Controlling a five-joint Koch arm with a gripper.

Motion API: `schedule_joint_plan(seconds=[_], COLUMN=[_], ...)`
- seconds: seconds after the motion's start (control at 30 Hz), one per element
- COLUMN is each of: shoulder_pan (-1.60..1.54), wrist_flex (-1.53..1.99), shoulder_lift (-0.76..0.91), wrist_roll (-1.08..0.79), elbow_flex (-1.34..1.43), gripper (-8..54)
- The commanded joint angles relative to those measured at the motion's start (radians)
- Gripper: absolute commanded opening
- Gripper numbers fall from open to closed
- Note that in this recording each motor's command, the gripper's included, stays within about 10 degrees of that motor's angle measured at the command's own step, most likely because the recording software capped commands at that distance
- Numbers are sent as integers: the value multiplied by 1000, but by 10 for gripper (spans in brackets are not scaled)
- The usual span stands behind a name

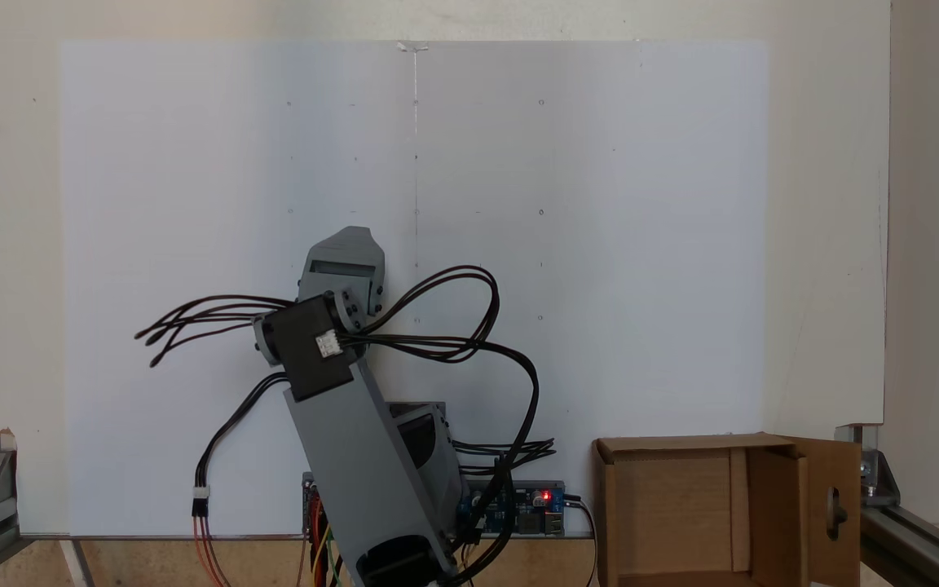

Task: Grasp a green dice and put it in the bin.

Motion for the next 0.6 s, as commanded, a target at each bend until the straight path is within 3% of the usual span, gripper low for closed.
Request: schedule_joint_plan(seconds=[0.0, 0.57], shoulder_pan=[0, -5], wrist_flex=[-21, -58], shoulder_lift=[-5, -18], wrist_roll=[69, 72], elbow_flex=[-11, 12], gripper=[426, 432])
